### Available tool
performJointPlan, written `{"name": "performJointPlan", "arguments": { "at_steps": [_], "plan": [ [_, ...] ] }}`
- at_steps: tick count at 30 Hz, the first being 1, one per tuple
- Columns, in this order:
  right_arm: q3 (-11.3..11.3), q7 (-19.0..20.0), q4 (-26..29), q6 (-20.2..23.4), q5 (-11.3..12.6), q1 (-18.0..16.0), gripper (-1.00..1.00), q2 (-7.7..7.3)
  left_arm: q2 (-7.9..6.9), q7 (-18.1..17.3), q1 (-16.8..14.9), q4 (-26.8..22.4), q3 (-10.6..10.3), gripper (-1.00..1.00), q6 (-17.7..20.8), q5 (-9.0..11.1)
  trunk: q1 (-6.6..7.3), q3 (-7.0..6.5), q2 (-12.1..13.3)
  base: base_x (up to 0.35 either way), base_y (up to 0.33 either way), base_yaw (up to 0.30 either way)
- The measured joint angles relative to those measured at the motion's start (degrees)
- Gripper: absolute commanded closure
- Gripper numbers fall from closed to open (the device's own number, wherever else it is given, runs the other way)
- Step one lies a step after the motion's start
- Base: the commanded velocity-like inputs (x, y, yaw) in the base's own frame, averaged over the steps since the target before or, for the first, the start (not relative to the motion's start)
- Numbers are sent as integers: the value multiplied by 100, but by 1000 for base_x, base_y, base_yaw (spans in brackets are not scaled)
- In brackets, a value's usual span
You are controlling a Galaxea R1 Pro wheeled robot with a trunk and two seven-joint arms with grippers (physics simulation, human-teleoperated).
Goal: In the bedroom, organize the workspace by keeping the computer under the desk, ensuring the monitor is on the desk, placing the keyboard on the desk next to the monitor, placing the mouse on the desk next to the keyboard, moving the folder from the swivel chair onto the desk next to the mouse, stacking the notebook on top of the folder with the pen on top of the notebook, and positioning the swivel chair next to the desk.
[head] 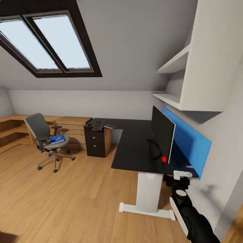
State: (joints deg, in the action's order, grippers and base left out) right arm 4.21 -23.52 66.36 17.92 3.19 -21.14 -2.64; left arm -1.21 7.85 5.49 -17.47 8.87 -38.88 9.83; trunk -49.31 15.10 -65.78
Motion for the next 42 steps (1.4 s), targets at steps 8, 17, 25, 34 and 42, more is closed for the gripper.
{"name": "performJointPlan", "arguments": {
  "at_steps": [8,17,25,34,42],
  "plan": [
    [22,50,-867,760,13,1,-100,647,11,0,-1,-8,3,-100,-18,-2,0,0,0,-332,0,0],
    [-14,144,-2064,-574,22,2,-100,989,18,-30,1,-115,-4,-100,-71,5,47,-35,78,-75,0,0],
    [-44,445,-3979,-2077,82,11,-100,982,-10,-17,2,-152,-3,-100,383,10,222,-178,399,-2,0,0],
    [-32,495,-5866,-4677,53,10,-100,942,-155,-48,2,-390,-11,-100,2280,223,267,-215,481,0,0,0],
    [-47,640,-5919,-4741,77,9,-100,966,-134,-60,3,-399,-23,-100,2306,214,270,-208,482,126,217,108]
  ]
}}
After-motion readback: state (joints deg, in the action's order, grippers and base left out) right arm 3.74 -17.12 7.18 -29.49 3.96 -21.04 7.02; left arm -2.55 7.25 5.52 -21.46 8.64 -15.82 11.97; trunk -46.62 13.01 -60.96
